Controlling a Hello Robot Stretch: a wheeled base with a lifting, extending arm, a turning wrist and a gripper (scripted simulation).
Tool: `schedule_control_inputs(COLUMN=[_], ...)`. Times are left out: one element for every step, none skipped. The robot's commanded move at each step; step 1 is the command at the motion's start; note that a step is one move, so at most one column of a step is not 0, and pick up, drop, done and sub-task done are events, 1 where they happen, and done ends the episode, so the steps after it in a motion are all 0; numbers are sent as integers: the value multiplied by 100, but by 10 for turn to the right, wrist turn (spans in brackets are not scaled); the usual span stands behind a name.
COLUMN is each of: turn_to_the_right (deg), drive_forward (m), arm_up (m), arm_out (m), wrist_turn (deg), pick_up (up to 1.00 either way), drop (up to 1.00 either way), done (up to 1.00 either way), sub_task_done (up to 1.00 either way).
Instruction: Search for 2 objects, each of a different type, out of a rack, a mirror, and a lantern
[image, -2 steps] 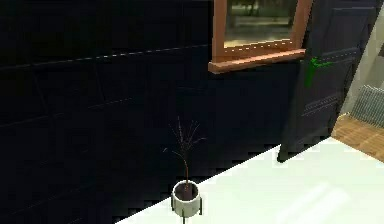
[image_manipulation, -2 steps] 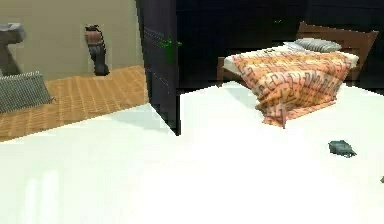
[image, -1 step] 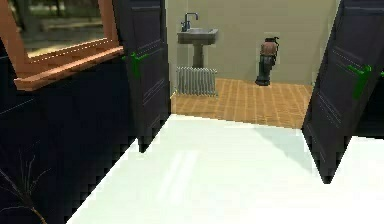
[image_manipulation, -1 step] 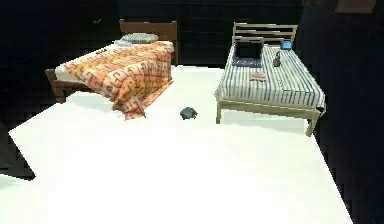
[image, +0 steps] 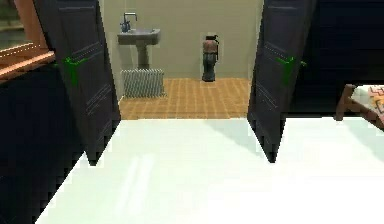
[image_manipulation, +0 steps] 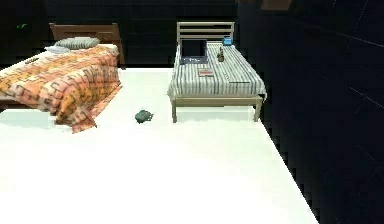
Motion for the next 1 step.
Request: schedule_control_inputs(turn_to_the_right=[0], drive_forward=[100], arm_up=[0], arm_out=[0], wrist_turn=[0], pick_up=[0], drop=[0], done=[0], sub_task_done=[0])
